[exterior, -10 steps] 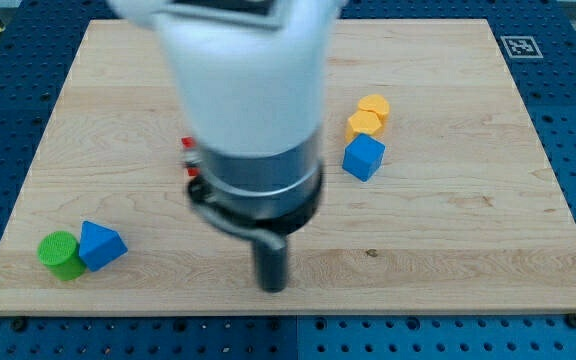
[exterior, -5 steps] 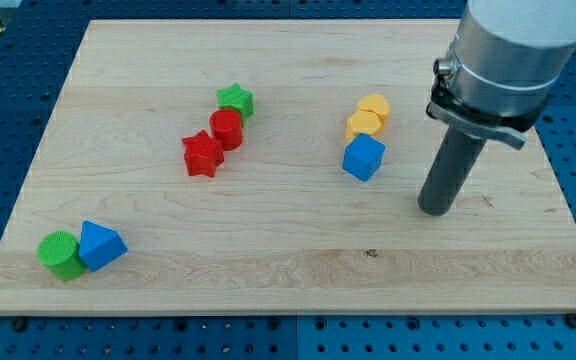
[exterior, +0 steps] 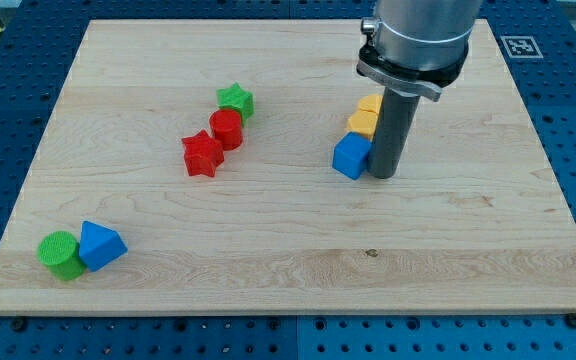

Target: Push the blue cube closer to green star

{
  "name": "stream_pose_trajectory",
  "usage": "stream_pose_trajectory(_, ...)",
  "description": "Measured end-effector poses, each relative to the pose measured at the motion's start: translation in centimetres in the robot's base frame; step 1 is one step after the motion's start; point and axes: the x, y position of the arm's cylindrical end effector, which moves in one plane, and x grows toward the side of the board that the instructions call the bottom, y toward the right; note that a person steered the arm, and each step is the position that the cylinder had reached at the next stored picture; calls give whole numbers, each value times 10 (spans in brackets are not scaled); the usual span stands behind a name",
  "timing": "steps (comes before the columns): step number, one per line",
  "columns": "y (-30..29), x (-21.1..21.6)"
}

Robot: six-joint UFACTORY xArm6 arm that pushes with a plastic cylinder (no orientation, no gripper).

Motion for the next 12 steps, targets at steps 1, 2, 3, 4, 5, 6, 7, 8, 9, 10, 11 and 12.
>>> stream_pose_trajectory(1,-9,0)
stream_pose_trajectory(2,-12,0)
stream_pose_trajectory(3,-12,-5)
stream_pose_trajectory(4,-12,-20)
stream_pose_trajectory(5,-17,-22)
stream_pose_trajectory(6,-24,-15)
stream_pose_trajectory(7,-34,-10)
stream_pose_trajectory(8,-47,-6)
stream_pose_trajectory(9,-52,-6)
stream_pose_trajectory(10,-53,-15)
stream_pose_trajectory(11,-55,-23)
stream_pose_trajectory(12,-64,-23)
